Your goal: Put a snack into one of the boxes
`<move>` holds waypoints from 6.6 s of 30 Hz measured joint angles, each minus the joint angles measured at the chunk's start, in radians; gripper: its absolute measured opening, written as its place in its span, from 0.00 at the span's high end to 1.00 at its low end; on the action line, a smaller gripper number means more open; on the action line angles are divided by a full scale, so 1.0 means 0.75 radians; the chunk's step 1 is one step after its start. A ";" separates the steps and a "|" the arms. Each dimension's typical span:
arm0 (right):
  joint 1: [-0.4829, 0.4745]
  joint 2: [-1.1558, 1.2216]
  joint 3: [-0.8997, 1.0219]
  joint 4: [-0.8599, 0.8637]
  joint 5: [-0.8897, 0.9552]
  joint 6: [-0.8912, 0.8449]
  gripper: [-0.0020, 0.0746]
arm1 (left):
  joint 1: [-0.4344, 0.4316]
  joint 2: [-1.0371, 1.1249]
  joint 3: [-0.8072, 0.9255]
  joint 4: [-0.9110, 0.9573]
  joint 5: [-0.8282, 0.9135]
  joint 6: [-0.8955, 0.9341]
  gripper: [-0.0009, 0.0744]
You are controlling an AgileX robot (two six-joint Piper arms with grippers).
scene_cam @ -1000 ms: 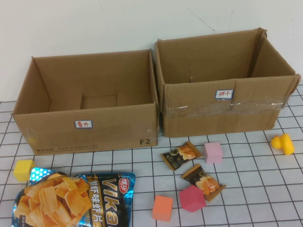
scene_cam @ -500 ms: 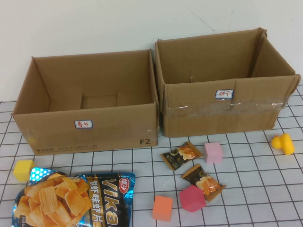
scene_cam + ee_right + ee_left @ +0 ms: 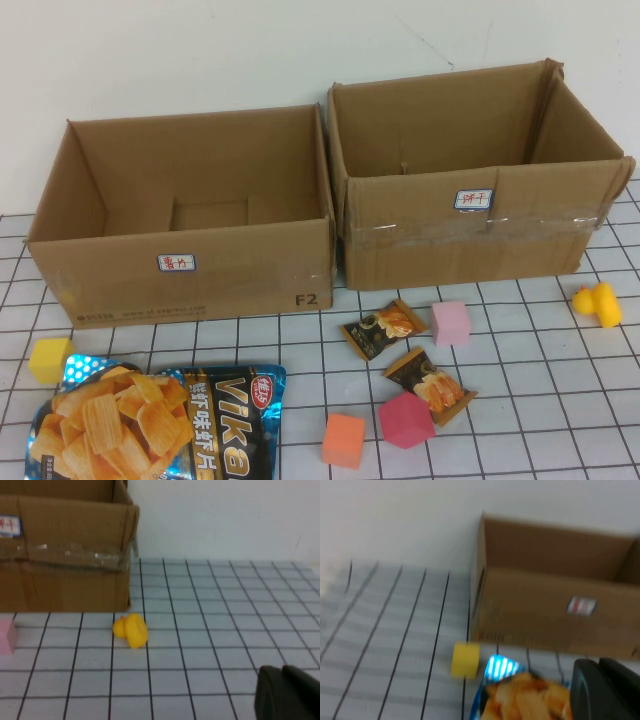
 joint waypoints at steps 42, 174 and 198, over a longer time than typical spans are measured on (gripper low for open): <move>0.000 1.032 -0.134 1.601 0.419 -1.818 0.98 | 0.000 1.355 -0.391 -0.228 0.242 0.213 0.34; 0.381 1.530 -0.620 1.390 0.264 -1.840 0.98 | 0.422 1.129 -1.074 -0.854 0.437 1.018 0.99; 0.598 2.182 -0.935 1.540 0.092 -1.918 0.35 | 0.422 0.249 0.087 -1.040 0.242 1.017 0.99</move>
